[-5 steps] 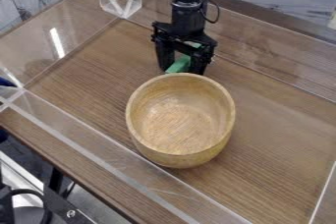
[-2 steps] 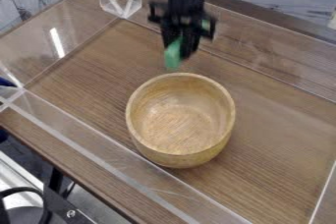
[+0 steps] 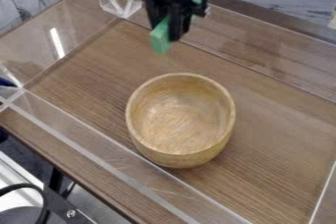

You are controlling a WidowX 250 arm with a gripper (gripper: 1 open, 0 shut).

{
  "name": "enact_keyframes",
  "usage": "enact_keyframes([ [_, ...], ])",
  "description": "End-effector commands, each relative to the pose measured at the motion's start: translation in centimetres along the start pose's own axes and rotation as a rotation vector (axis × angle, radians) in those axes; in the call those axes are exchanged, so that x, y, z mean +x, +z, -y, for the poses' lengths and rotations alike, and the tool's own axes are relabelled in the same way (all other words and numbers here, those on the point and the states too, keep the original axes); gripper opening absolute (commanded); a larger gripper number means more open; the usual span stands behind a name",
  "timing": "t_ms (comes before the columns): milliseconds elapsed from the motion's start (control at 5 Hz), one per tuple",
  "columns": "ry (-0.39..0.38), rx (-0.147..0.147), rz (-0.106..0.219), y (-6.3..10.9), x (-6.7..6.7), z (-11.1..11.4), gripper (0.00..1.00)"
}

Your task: Put the green block in the brown bowl

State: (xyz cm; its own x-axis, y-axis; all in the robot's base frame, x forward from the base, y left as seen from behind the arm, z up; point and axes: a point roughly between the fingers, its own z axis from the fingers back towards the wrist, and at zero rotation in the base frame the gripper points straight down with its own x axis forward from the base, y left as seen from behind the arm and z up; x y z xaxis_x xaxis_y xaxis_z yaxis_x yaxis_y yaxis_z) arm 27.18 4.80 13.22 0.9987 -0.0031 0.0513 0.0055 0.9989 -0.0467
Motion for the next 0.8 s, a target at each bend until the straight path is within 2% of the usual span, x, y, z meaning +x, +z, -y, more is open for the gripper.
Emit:
enact_keyframes([
  [0, -0.049, 0.010, 0.017, 0.2, -2.7, 0.8, 0.00],
  [200, -0.075, 0.016, -0.020, -1.7, -4.8, 1.4, 0.00],
  [600, -0.116, 0.037, -0.064, -5.0, -7.2, 2.2, 0.00],
])
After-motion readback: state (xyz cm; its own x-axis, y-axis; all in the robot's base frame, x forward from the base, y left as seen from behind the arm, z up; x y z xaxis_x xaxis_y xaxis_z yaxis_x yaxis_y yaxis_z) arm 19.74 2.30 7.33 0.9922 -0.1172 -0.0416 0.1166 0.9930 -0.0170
